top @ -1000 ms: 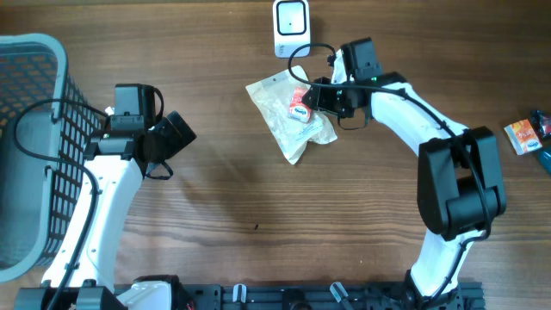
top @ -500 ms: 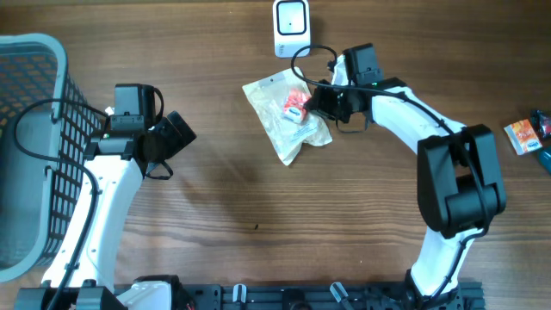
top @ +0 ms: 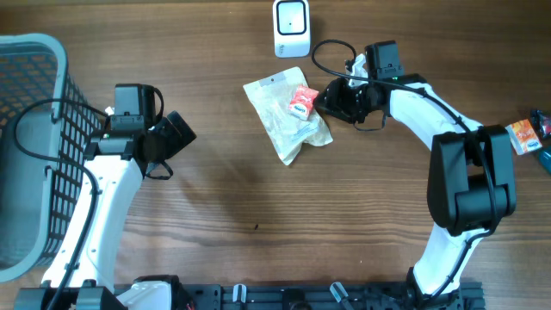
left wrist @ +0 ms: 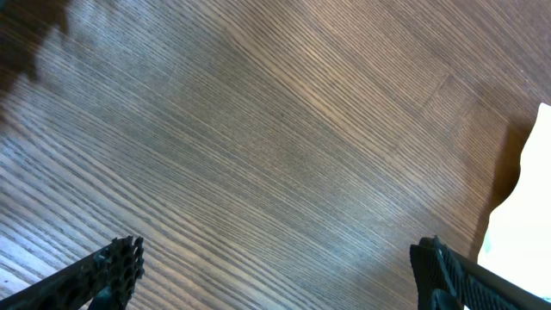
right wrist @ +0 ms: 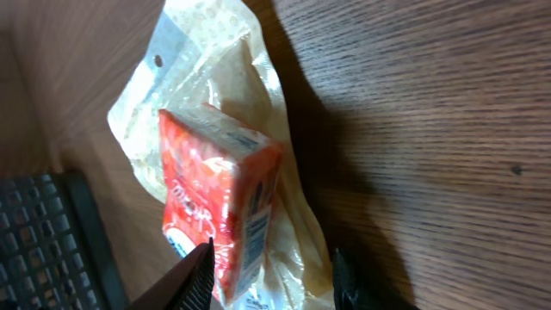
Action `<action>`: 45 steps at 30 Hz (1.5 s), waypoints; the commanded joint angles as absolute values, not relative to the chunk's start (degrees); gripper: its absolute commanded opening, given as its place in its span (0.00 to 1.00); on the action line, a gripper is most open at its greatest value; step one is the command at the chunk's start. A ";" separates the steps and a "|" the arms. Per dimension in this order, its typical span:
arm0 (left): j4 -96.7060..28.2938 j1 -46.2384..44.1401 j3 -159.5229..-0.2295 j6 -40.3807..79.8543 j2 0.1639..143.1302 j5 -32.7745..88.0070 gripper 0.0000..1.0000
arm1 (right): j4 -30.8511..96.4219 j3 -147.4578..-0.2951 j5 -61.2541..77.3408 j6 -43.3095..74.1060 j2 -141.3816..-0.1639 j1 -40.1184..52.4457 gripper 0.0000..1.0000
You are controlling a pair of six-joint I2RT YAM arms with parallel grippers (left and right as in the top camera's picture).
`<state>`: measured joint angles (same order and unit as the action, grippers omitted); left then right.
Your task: Scan the item barcode
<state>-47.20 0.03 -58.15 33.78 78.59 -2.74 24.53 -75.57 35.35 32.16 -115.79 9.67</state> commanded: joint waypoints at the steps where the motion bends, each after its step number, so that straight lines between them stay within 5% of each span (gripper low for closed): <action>1: -47.18 0.27 -58.35 33.91 78.54 -3.31 1.00 | 23.88 -76.29 38.06 33.21 -114.41 9.89 0.45; 5: -47.18 0.27 -58.35 33.91 78.54 -3.31 1.00 | 19.57 -76.29 42.44 36.29 -114.41 10.55 0.45; 15: -47.18 0.27 -58.35 33.91 78.54 -3.31 1.00 | 21.96 -76.23 22.04 40.88 -117.30 16.86 0.47; 19: -47.18 0.27 -58.35 33.91 78.54 -3.31 1.00 | 19.75 -76.23 21.02 38.89 -118.63 16.86 0.32; 21: -47.18 0.27 -58.35 33.91 78.54 -3.31 1.00 | 19.79 -76.23 21.08 38.30 -118.63 16.86 0.09; 24: -47.18 0.27 -58.35 33.91 78.54 -3.31 1.00 | 17.56 -76.23 28.69 36.75 -117.38 16.27 0.04; 31: -47.18 0.27 -58.35 33.91 78.54 -3.31 1.00 | 0.21 -76.23 76.12 29.32 -114.74 9.80 0.05; 35: -47.18 0.27 -58.35 33.91 78.54 -3.31 1.00 | -8.69 -76.23 89.73 29.93 -114.74 9.89 0.04; 41: -47.18 0.27 -58.35 33.91 78.54 -3.31 1.00 | -9.78 -76.23 86.67 33.78 -114.74 9.89 0.05; 45: -47.18 0.27 -58.35 33.91 78.54 -3.31 1.00 | 5.28 -76.23 54.54 36.45 -114.74 9.89 0.05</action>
